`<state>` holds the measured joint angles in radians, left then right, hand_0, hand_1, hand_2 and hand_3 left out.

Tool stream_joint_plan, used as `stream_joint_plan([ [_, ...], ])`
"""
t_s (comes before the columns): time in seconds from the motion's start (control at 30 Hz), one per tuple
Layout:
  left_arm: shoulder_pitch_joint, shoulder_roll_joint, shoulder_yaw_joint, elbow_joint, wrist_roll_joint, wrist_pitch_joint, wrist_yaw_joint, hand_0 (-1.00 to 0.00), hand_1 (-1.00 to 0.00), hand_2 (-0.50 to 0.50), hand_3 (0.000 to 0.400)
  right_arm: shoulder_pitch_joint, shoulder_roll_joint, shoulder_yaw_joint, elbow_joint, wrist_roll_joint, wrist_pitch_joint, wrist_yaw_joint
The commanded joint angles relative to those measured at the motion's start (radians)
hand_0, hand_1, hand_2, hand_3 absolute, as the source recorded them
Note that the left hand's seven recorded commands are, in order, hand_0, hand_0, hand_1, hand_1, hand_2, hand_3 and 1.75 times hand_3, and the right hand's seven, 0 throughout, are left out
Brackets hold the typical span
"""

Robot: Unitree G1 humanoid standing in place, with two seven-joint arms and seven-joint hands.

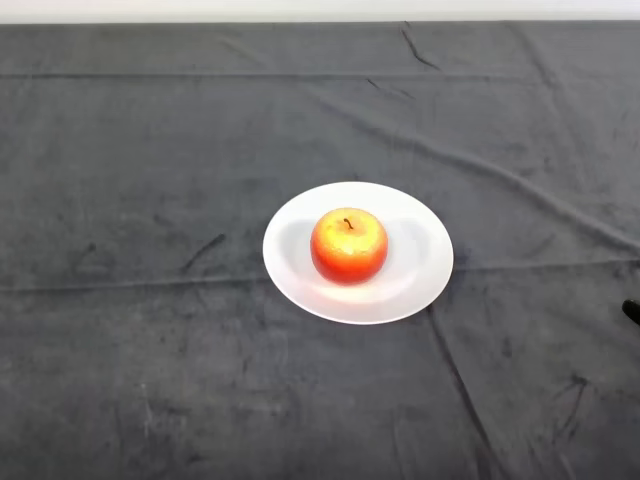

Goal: Move the apple to the plate

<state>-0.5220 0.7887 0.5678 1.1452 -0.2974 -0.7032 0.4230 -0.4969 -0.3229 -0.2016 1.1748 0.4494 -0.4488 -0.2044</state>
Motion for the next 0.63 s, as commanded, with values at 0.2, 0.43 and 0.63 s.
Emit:
stream_joint_plan([
  [0.2, -0.003, 0.057, 0.011, 0.016, 0.018, -0.005, -0.012, 0.0, 0.0, 0.0, 0.0, 0.042, 0.037, -0.0104, 0.065, 0.0153, 0.044, -0.0019],
  [0.43, 0.001, 0.059, 0.019, 0.016, 0.016, -0.005, -0.022, 0.0, 0.0, 0.0, 0.0, 0.042, 0.037, -0.0104, 0.065, 0.0153, 0.044, -0.0019],
  [0.63, 0.004, 0.06, 0.025, 0.018, 0.016, -0.007, -0.029, 0.0, 0.0, 0.0, 0.0, 0.042, 0.037, -0.0104, 0.065, 0.0153, 0.044, -0.0019],
])
